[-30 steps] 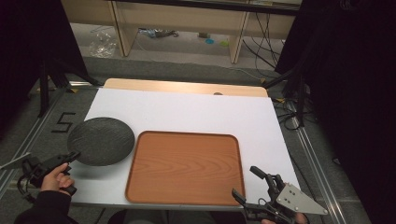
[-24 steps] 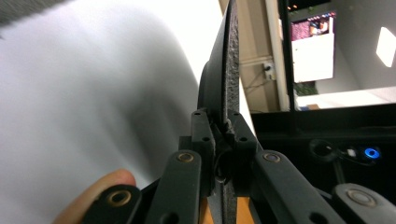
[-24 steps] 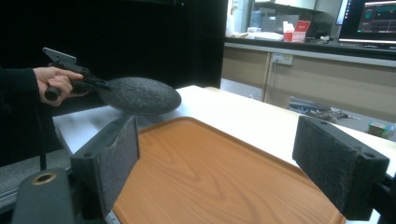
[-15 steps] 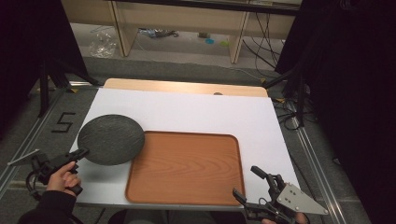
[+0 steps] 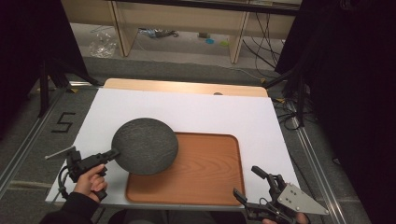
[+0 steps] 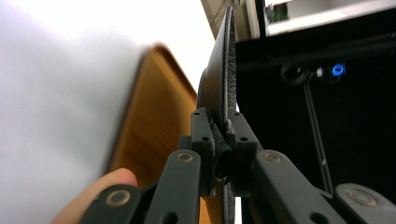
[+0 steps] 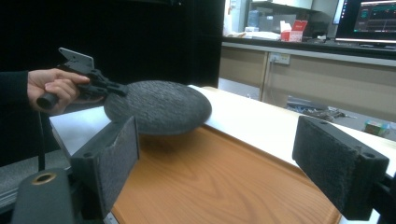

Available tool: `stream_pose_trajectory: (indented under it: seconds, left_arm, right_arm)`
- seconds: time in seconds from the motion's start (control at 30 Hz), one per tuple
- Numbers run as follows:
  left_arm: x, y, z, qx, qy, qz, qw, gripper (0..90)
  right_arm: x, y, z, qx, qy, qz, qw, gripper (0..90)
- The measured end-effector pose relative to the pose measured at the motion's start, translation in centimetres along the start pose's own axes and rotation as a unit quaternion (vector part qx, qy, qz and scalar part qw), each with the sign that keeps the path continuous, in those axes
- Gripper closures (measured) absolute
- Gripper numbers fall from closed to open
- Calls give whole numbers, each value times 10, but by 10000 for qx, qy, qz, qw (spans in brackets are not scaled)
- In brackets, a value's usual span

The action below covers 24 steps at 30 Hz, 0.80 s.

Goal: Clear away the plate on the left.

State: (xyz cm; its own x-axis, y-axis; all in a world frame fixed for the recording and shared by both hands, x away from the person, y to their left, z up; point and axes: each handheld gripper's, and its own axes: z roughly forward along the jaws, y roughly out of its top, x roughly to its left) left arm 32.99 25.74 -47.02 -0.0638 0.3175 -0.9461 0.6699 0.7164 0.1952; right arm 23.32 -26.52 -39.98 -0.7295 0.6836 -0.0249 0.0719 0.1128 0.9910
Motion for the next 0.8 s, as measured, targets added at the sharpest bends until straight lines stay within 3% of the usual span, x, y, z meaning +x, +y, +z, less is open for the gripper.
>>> stream_pose_trajectory:
  seconds: [0.13, 0.23, 0.27, 0.33, 0.47, 0.5, 0.6, 0.63, 0.8]
  left_arm:
    - [-3, -11, 10, 232, 35, 77, 9997, 830]
    - [-6, -21, 21, 463, -55, 111, 9989, 825]
    - [-7, -23, 23, 555, 47, 251, 9981, 826]
    - [-8, -28, 28, 699, 76, 271, 9972, 825]
    - [-11, -36, 35, 829, 128, 256, 9961, 823]
    - [-11, -41, 40, 939, 154, 364, 9948, 825]
    - [-13, -47, 48, 989, 160, 369, 9943, 820]
    - [-12, -48, 50, 1100, 154, 437, 9929, 819]
    - [-14, -52, 56, 1184, 159, 421, 9919, 816]
  right_arm:
    - [0, 0, 0, -116, -81, -34, 9999, 157]
    - [1, 0, 0, -88, -59, 46, 9999, 157]
    - [0, 0, 1, -214, -35, -12, 9998, 157]
    - [0, 0, 0, -125, -75, -17, 9999, 157]
    - [0, 0, 1, -188, -1, 20, 9998, 157]
    - [1, 0, 0, -94, -59, 23, 9999, 157]
    - [1, -1, 1, -184, 52, 67, 9998, 157]
    - [1, -1, 1, -189, 45, 53, 9998, 157]
    - [2, 0, 0, -143, 43, 135, 9998, 157]
